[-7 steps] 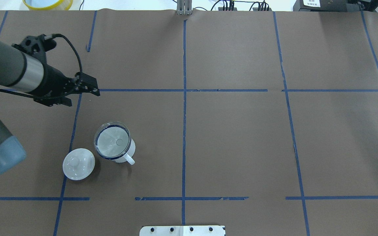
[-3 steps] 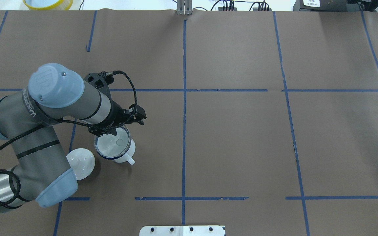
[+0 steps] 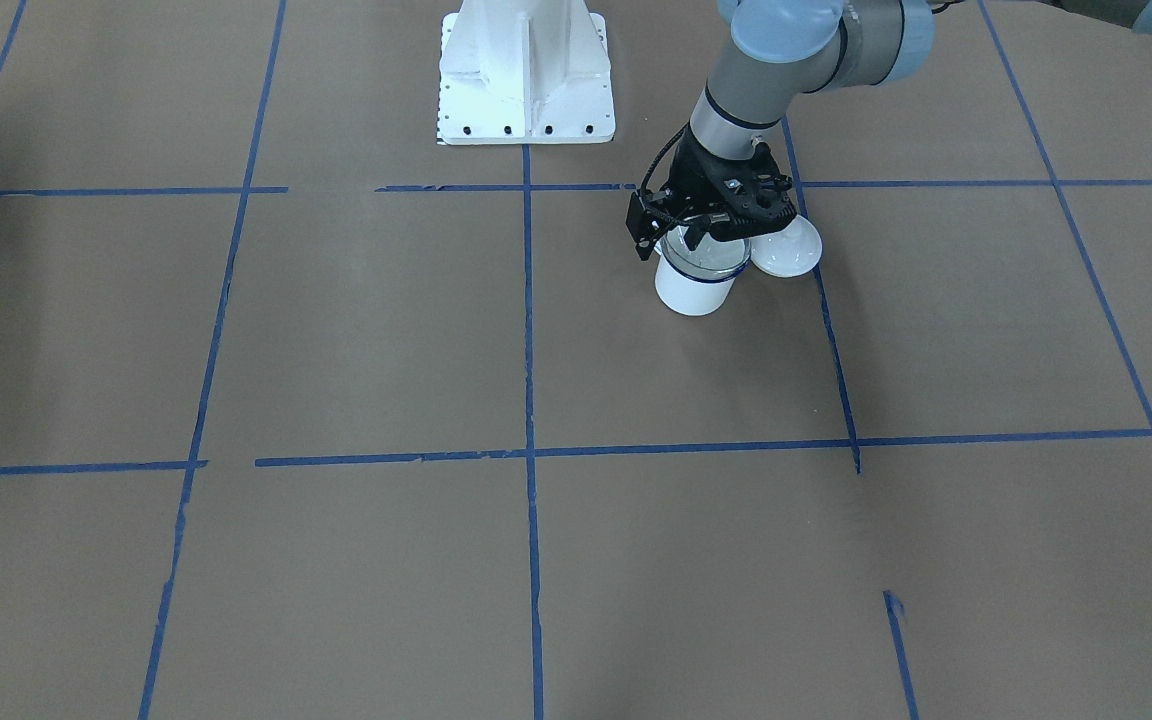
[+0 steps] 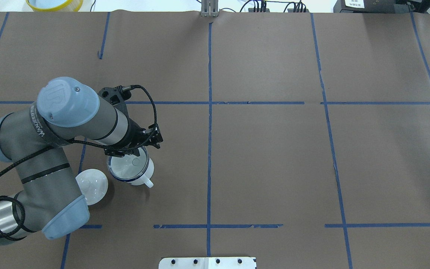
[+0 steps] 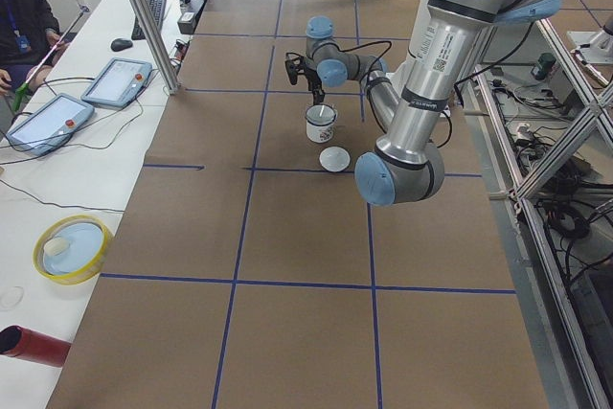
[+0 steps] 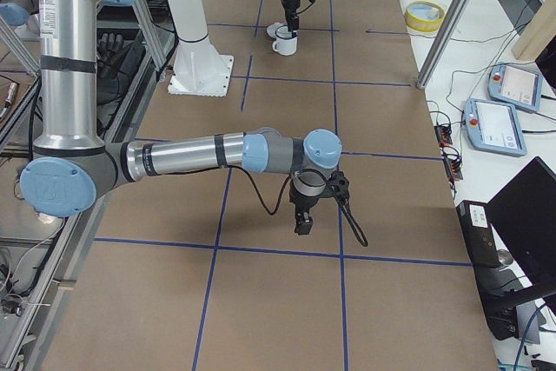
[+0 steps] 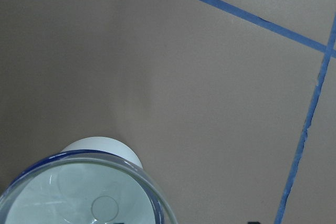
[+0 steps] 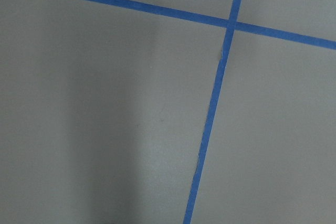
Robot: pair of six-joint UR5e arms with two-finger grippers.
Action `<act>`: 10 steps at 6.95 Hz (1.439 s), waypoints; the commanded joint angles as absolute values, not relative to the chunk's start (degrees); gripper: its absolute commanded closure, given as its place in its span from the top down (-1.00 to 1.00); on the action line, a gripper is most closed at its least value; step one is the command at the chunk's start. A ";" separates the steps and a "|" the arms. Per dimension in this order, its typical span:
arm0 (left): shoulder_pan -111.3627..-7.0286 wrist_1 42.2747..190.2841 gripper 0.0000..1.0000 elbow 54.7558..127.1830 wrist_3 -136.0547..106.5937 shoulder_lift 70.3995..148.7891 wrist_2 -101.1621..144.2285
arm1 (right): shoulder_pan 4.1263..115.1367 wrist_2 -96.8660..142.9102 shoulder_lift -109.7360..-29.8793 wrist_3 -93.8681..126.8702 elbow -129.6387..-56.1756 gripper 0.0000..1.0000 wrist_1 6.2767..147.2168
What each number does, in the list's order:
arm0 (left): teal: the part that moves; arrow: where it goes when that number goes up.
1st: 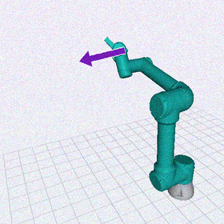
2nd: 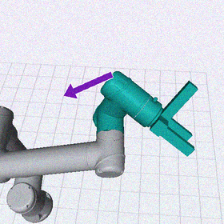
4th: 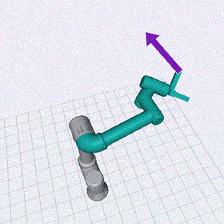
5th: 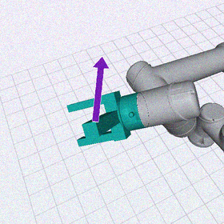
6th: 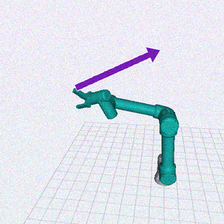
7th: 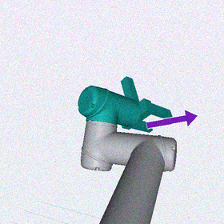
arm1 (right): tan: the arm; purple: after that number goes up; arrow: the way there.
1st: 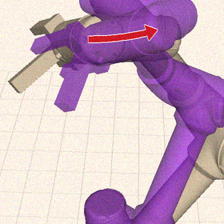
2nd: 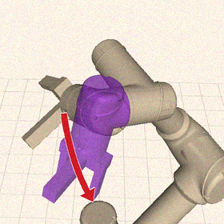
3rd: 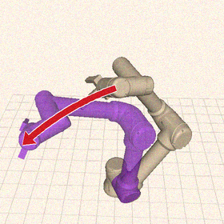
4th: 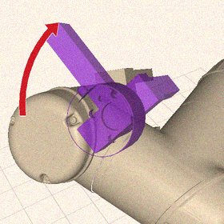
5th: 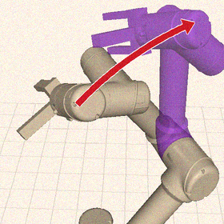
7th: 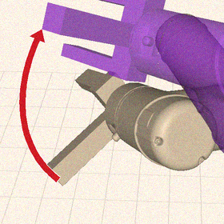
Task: Remove funnel from cup
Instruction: 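Move the left gripper over the glass funnel in the white mug and grasp it, then lift the glass funnel out of the mug with the left gripper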
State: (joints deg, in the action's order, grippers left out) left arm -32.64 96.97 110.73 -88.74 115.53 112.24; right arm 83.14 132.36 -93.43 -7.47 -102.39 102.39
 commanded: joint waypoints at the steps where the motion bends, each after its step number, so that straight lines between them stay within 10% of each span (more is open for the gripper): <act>1: -32.61 96.59 -1.00 111.35 -88.77 115.49 112.24 | 83.14 132.36 -93.43 -7.47 -102.39 1.00 102.39; 6: -40.66 73.78 -1.00 127.08 -88.76 121.78 112.15 | 83.14 132.36 -93.43 -7.47 -102.39 1.00 102.39; 10: -43.42 94.21 -1.00 113.97 -111.20 122.70 92.62 | 83.14 132.36 -93.43 -7.47 -102.39 1.00 102.39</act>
